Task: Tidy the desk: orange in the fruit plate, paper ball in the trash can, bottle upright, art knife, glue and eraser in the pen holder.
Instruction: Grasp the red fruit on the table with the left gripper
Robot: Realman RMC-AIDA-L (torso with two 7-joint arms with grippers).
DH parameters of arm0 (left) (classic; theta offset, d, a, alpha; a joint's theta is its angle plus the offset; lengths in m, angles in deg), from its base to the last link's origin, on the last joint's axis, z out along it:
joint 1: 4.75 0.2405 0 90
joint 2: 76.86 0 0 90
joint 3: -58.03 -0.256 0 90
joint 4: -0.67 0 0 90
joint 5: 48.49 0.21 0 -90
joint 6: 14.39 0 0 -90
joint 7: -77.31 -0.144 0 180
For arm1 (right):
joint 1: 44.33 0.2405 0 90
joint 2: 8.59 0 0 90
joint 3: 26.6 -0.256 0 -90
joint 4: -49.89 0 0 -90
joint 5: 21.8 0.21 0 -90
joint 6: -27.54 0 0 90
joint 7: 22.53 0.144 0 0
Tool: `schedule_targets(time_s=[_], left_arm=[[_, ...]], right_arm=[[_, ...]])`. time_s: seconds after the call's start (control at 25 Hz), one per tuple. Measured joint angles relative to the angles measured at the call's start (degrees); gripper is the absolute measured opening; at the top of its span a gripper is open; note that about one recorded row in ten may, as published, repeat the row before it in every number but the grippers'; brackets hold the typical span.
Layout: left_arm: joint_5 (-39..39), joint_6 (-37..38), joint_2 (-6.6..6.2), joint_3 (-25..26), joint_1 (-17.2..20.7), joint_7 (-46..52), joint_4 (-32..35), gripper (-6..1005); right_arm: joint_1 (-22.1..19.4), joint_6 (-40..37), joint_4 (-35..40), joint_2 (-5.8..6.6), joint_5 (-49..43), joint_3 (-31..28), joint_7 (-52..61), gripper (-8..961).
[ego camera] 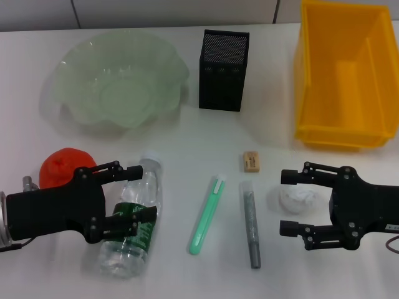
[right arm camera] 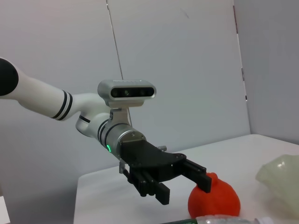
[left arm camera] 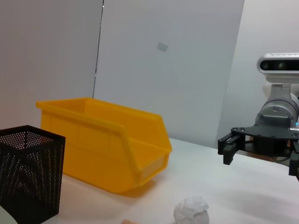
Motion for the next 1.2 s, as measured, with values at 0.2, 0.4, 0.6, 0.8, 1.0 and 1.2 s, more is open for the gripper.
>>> schedule_targets(time_s=[0.2, 0.4, 0.6, 0.8, 1.0, 1.2], left_arm=[[0.0, -0.3, 0.00, 0.0, -0.1, 0.0, -0.3, 784], [0.0, 0.0, 0.00, 0.0, -0.1, 0.0, -0.4, 783], [-0.1, 0.2, -0.04, 0.0, -0.1, 0.0, -0.4, 782], [-0.5, 1.1, -0.14, 3.1, 0.4, -0.5, -0.1, 781], [-0.5, 1.0, -0.28, 12.9, 1.4, -0.7, -0.4, 780], [0.0, -6.9, -0.50, 18.6, 2.2, -0.8, -3.1, 779]], right_arm=[[-0.1, 0.4, -0.5, -0.09, 0.0, 0.0, -0.1, 835], [-0.2, 0.5, -0.5, -0.09, 0.1, 0.0, -0.2, 835], [-0.3, 0.7, -0.5, -0.13, 0.3, -0.1, -0.2, 835], [-0.4, 0.7, -0.8, -0.21, 0.4, -0.7, -0.7, 835], [-0.4, 0.7, -1.4, -0.24, 0.5, -0.8, -0.9, 834], [-0.3, 0.8, -1.5, -0.22, 0.6, -1.4, -1.0, 834]])
